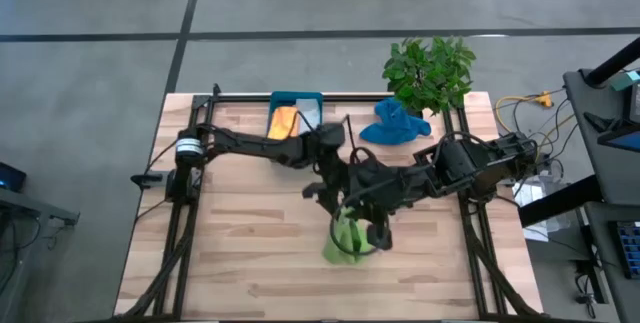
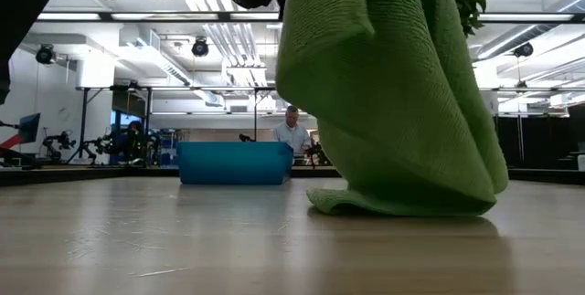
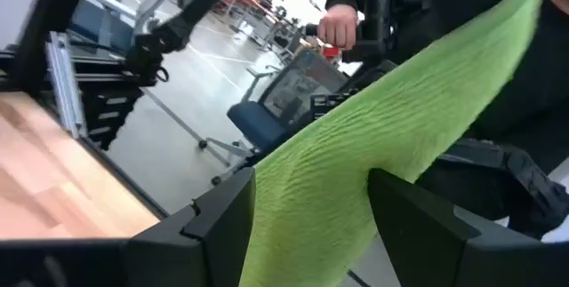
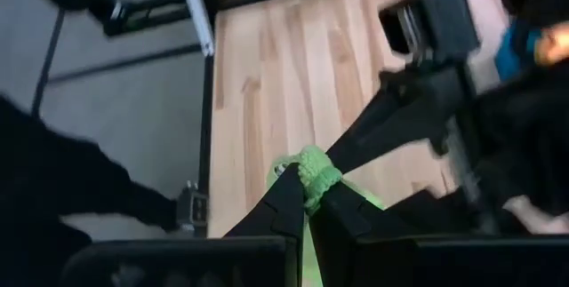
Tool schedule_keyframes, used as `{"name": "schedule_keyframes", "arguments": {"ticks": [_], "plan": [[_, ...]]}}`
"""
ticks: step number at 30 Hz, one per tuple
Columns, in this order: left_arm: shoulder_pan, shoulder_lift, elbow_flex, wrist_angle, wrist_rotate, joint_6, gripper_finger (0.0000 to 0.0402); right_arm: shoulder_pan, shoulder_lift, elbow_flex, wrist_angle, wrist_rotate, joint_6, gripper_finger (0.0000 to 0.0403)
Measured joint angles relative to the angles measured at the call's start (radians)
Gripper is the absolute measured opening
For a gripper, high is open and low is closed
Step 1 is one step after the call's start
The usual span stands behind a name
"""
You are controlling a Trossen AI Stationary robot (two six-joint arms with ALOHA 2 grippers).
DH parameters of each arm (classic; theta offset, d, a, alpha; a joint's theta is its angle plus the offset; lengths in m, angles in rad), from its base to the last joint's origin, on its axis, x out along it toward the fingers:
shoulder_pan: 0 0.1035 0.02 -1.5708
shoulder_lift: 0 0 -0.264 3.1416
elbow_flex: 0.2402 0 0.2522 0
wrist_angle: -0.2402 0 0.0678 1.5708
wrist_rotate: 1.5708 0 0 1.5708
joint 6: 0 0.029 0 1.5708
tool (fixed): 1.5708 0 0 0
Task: Fold microfiber towels
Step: Fold the green microfiber cloth
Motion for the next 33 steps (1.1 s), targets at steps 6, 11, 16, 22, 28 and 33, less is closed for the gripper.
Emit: {"name": "schedule_keyframes", "arguments": {"ticks": [6, 11, 16, 22, 28, 33], "plan": [[0.096, -0.107, -0.074, 0.001, -0.046, 0.021, 0.0169, -0.024, 0.0, 0.0, 0.006, 0.002, 0.218, 0.0008], [0.154, -0.252, -0.201, 0.003, -0.109, 0.069, 0.014, -0.028, 0.0, 0.0, 0.008, 0.094, 0.442, 0.0008], [0.121, -0.434, -0.388, -0.011, -0.276, 0.184, 0.0135, -0.035, -0.002, 0.0, 0.007, 0.25, 0.608, 0.0008], [0.031, -0.663, -0.571, -0.106, -0.878, 0.365, 0.0134, -0.05, -0.002, 0.0, 0.017, 0.407, 0.77, 0.0008], [-0.089, -0.764, -0.651, -0.113, -1.316, 0.566, 0.0134, -0.085, -0.003, 0.0, 0.101, 0.43, 0.764, 0.0008], [-0.133, -0.754, -0.64, -0.112, -1.41, 0.582, 0.0134, -0.112, -0.004, 0.0, 0.131, 0.421, 0.729, 0.0008]]}}
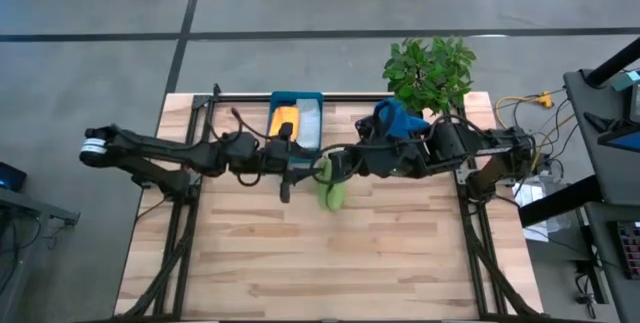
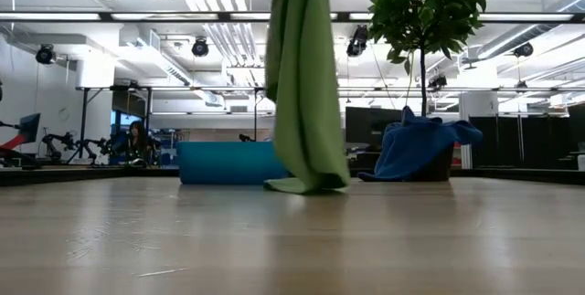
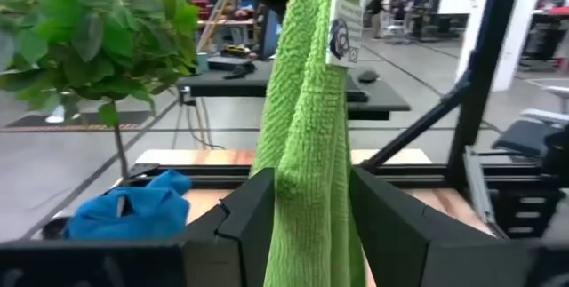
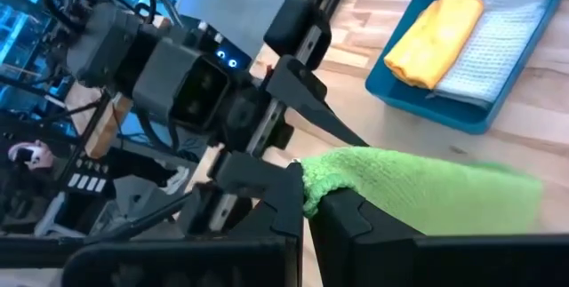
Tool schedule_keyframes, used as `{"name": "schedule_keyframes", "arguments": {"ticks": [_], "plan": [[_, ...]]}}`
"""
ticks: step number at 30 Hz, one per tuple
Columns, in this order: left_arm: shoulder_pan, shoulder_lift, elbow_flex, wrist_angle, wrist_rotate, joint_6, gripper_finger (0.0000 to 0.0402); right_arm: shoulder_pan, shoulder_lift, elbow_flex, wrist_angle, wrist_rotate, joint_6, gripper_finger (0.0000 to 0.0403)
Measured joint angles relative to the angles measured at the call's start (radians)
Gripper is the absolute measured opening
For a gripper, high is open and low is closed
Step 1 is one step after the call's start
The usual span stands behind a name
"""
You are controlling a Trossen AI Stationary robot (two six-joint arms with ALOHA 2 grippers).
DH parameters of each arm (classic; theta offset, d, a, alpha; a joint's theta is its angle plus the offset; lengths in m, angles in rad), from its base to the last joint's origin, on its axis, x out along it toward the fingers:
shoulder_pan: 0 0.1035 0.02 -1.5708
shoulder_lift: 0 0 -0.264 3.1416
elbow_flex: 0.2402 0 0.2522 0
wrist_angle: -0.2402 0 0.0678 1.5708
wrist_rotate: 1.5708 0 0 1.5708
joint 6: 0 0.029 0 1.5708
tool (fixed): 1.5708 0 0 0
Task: Fold microfiber towels
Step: Fold the green microfiber cloth
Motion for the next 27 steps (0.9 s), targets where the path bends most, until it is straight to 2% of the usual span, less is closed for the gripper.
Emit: {"name": "schedule_keyframes", "arguments": {"ticks": [4, 8, 11, 16, 19, 25, 27], "plan": [[-0.029, 0.014, 0.011, 0.005, -0.083, 0.034, 0.0134, -0.011, -0.004, 0.0, 0.002, -0.002, -0.004, 0.0008], [-0.067, 0.015, 0.006, -0.001, -0.263, 0.06, 0.0134, -0.018, -0.006, 0.0, 0.008, -0.002, -0.005, 0.0008], [-0.094, 0.015, 0.005, -0.001, -0.339, 0.12, 0.0134, -0.02, -0.006, 0.0, 0.014, 0.0, -0.004, 0.0008], [-0.147, 0.031, 0.013, -0.001, -0.47, 0.151, 0.0134, -0.021, -0.006, 0.0, 0.052, 0.064, 0.005, 0.0008], [-0.186, 0.062, 0.025, 0.0, -0.582, 0.205, 0.0134, -0.024, -0.006, 0.0, 0.079, 0.104, 0.009, 0.0008], [-0.246, 0.161, 0.084, 0.0, -0.824, 0.272, 0.0134, -0.034, -0.005, 0.0, 0.155, 0.105, 0.003, 0.0008], [-0.253, 0.187, 0.101, 0.001, -0.869, 0.332, 0.0135, -0.034, -0.005, 0.0, 0.161, 0.105, -0.002, 0.0008]]}}
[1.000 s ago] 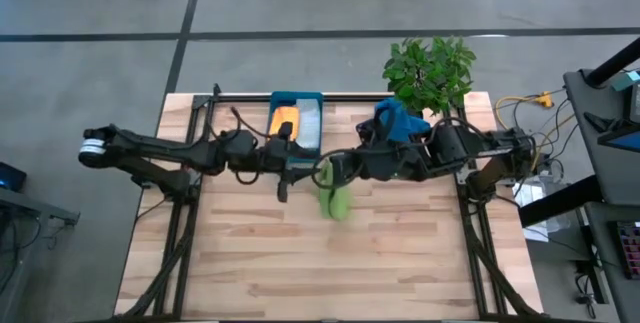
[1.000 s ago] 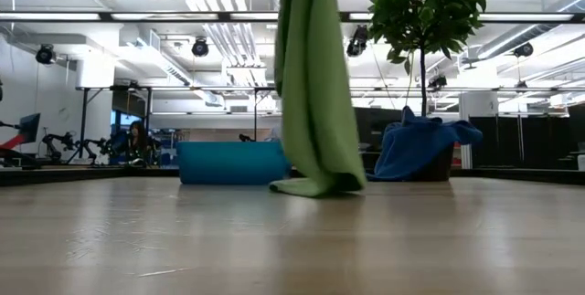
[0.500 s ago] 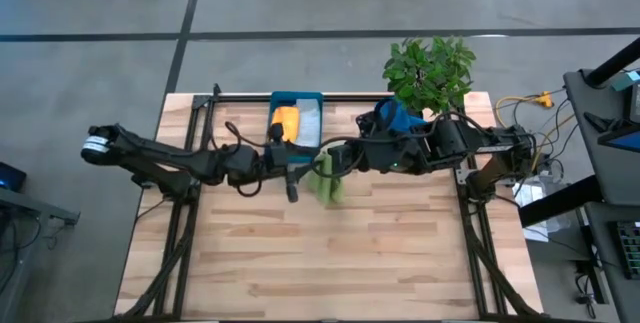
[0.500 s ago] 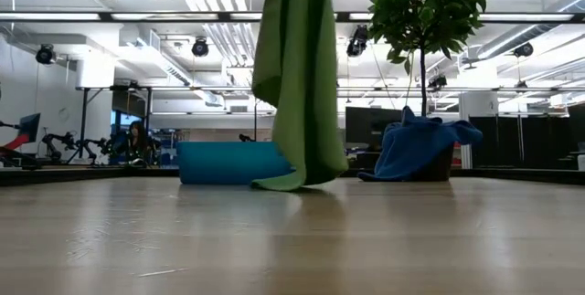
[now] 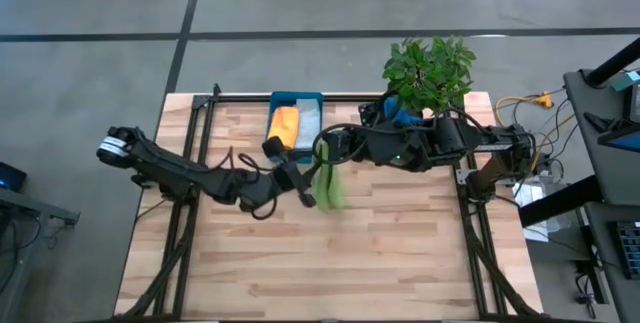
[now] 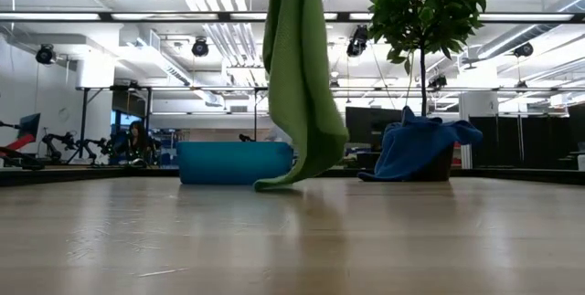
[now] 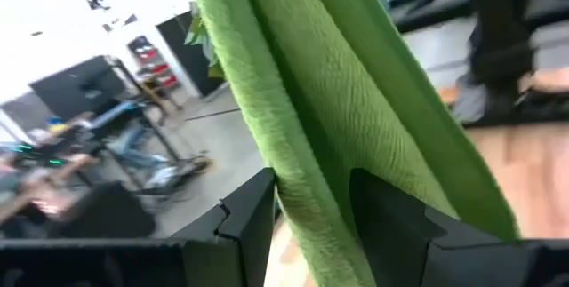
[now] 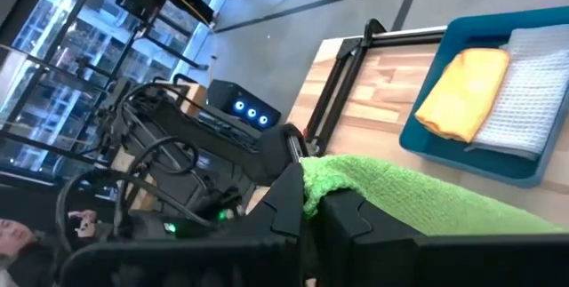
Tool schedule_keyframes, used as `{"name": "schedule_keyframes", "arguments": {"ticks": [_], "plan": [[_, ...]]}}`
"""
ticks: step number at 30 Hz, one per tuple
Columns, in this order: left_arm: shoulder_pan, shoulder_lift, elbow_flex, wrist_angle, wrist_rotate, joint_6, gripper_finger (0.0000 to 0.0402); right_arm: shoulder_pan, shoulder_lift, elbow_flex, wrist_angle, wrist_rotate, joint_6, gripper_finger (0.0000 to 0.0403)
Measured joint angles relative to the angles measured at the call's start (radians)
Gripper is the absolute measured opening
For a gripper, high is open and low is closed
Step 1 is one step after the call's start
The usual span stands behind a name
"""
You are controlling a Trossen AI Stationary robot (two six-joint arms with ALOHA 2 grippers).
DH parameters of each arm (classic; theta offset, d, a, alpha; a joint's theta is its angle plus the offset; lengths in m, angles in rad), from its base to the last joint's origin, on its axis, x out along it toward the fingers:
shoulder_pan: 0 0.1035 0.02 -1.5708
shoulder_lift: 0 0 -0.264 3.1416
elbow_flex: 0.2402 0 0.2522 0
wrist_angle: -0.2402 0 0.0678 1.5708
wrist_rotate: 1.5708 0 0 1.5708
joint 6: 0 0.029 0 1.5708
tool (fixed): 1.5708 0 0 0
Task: Fold microfiber towels
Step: Fold the green microfiber cloth
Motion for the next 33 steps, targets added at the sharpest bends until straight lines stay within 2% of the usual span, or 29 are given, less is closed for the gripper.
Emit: {"name": "schedule_keyframes", "arguments": {"ticks": [8, 14, 22, 29, 33], "plan": [[-0.002, 0.021, 0.014, -0.001, -0.069, 0.021, 0.0135, 0.0, 0.0, 0.0, -0.001, -0.001, -0.006, 0.0008], [-0.003, 0.015, -0.019, 0.0, -0.097, 0.012, 0.0134, 0.001, -0.001, 0.0, -0.003, -0.002, -0.021, 0.0008], [-0.026, 0.002, -0.083, -0.002, -0.197, -0.039, 0.0134, 0.001, -0.014, 0.0, -0.009, -0.002, -0.048, 0.0008], [-0.041, -0.007, -0.116, -0.005, -0.225, -0.096, 0.0134, 0.001, -0.033, 0.0, -0.011, -0.002, -0.072, 0.0008], [-0.043, -0.007, -0.117, -0.069, -0.224, -0.149, 0.0134, 0.001, -0.042, 0.0, -0.019, -0.002, -0.077, 0.0008]]}}
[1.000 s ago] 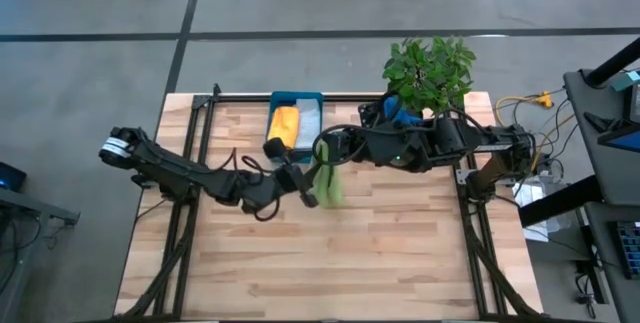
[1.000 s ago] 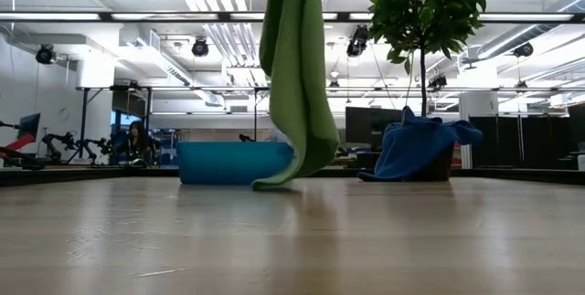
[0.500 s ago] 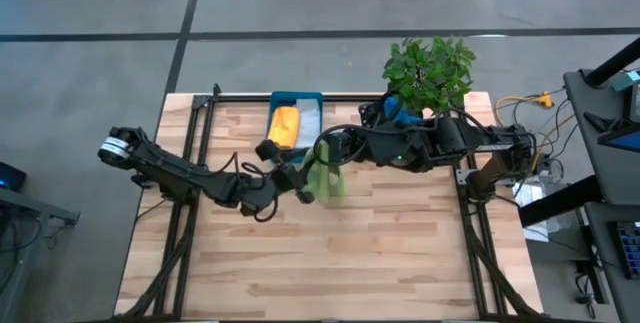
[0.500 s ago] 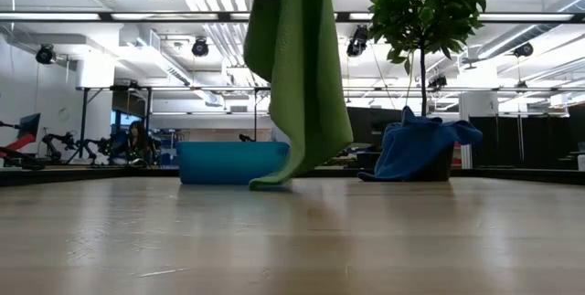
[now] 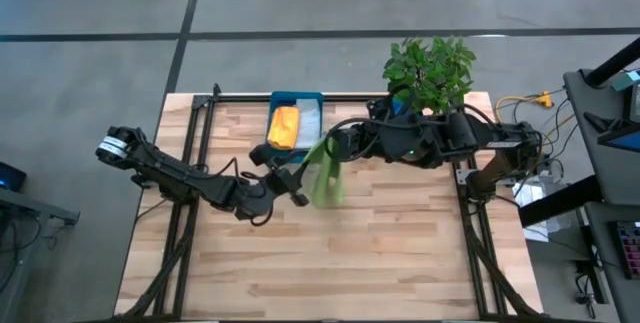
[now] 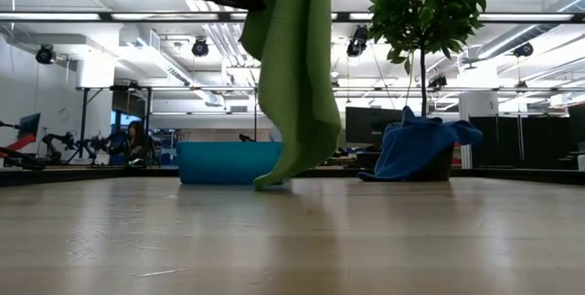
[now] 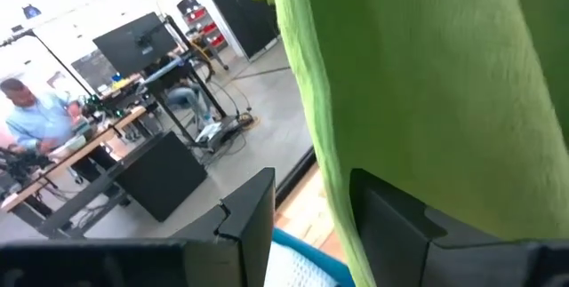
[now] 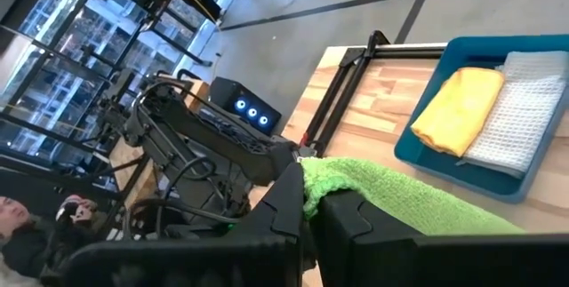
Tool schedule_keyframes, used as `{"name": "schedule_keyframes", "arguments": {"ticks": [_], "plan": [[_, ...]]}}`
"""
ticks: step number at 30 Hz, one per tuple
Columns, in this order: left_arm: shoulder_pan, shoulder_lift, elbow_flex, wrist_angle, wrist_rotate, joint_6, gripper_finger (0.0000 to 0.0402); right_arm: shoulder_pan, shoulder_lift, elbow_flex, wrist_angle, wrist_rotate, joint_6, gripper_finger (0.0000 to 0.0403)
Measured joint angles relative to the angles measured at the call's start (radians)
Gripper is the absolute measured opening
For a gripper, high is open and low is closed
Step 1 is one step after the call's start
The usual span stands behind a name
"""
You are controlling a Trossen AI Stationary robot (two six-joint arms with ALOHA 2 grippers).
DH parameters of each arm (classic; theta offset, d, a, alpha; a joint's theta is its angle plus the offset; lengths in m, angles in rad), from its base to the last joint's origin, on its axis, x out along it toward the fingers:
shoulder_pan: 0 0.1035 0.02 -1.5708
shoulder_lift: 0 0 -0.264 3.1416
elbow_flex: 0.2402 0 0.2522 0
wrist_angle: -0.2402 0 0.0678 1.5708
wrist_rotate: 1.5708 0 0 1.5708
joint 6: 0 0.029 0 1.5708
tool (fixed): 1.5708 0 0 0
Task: Fold microfiber towels
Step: Fold the green microfiber cloth
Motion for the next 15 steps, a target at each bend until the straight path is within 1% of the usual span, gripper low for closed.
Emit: {"name": "schedule_keyframes", "arguments": {"ticks": [5, 8, 12, 15], "plan": [[0.0, 0.0, -0.001, -0.052, 0.007, -0.054, 0.0133, 0.0, -0.007, 0.0, -0.016, 0.0, 0.0, 0.0008], [0.005, 0.0, -0.001, -0.054, 0.045, -0.056, 0.0118, 0.0, -0.009, 0.0, -0.013, 0.0, -0.009, 0.0008], [0.016, 0.0, -0.001, -0.054, 0.115, -0.057, 0.0068, 0.0, -0.01, 0.0, -0.012, -0.002, -0.019, 0.0008], [0.019, -0.003, 0.004, -0.076, 0.133, -0.047, 0.0018, 0.0, -0.011, 0.0, -0.01, -0.027, -0.029, 0.0008]]}}
